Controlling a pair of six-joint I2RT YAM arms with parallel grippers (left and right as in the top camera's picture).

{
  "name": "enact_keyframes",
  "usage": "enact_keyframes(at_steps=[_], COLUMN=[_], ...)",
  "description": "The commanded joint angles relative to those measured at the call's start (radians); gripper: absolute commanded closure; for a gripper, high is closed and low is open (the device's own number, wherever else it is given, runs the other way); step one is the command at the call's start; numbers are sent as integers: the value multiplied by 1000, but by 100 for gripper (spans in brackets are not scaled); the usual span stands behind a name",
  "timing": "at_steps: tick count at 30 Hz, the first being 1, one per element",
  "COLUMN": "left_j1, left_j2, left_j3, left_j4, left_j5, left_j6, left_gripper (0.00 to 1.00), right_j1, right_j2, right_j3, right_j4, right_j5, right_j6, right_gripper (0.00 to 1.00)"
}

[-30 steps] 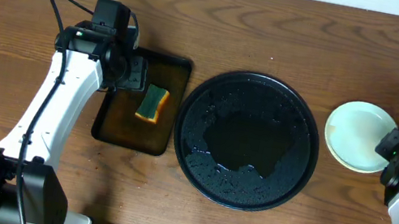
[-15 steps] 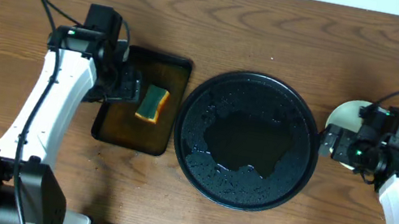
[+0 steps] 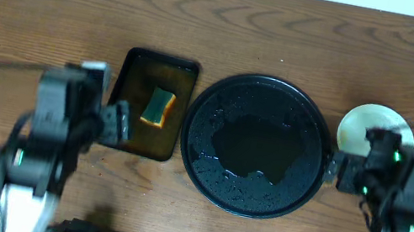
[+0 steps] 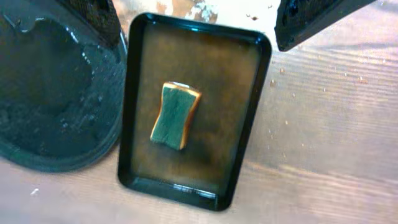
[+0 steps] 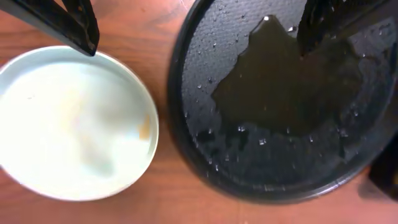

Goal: Clean dirty plates on tray and stack at the side

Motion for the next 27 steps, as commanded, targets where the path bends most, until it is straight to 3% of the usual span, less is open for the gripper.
enact_keyframes(at_steps=[1, 8, 27], left_j1=[-2, -2, -2], left_j2=[-178, -347, -353], left_j3=[-101, -116, -116], left_j4=[11, -18, -19], left_j5=[12, 12, 12], left_j6=[-9, -10, -10], left_gripper=[20, 20, 20], right_j1=[7, 7, 8], right_j2=[-145, -243, -267], right_j3=[-58, -62, -62], right_j4=[10, -78, -218], right_j5=[25, 24, 23], right_j6=[-8, -8, -8], right_gripper=[1, 1, 1])
